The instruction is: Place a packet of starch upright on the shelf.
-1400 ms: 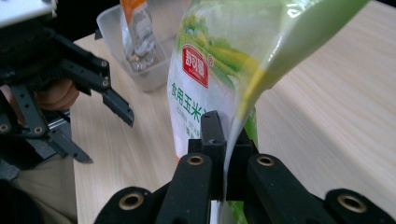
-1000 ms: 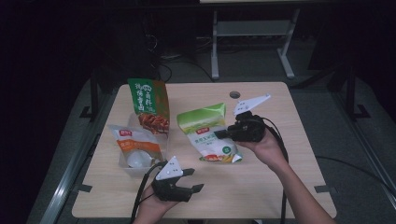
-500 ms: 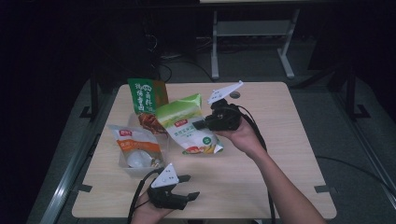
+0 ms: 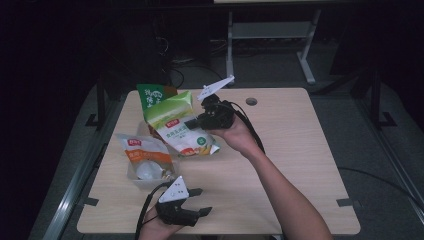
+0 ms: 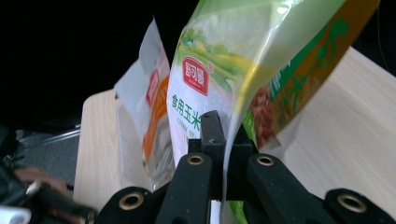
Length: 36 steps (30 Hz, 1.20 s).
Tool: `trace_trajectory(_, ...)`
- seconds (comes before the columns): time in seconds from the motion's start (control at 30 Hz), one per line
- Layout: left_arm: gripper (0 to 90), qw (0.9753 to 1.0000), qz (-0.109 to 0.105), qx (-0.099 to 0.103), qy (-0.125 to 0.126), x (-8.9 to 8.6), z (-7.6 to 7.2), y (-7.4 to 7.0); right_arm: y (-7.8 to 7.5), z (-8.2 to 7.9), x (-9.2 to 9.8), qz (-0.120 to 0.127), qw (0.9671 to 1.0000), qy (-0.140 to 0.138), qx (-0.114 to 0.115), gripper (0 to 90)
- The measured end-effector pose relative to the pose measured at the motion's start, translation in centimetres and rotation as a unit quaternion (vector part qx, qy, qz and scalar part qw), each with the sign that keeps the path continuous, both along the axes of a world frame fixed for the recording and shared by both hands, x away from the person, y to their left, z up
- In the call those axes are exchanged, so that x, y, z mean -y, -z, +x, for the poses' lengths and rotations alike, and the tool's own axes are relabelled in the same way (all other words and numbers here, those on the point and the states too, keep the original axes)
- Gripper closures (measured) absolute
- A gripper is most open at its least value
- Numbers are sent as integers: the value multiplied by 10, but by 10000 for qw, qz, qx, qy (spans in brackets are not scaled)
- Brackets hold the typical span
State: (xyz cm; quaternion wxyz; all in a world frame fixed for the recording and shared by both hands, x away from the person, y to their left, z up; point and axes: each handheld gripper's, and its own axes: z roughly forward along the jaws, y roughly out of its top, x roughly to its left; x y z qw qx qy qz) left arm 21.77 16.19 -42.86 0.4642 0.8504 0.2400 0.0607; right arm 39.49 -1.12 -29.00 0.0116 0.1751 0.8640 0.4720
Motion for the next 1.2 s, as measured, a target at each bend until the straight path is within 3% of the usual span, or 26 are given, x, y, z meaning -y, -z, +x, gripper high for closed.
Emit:
trace_trajectory(0.2,345,10000,26,-30,28,0,0,1,-2,7,-22,6,10000,-46,-17,897)
trace_trajectory(0.27,343,10000,71,-27,61,1,-1,2,-1,9,-30,59,9999,-34,-119,897)
trace_trajectory(0.67,342,10000,30,-33,2,-4,-3,0,17,23,-80,114,9994,-80,-317,897)
trace_trajectory(1.03,342,10000,5,-2,4,-5,-6,-2,35,24,-104,223,9992,-59,-333,897)
trace_trajectory(1.2,342,10000,71,0,38,-4,-6,-1,53,24,-105,460,9979,60,-448,897)
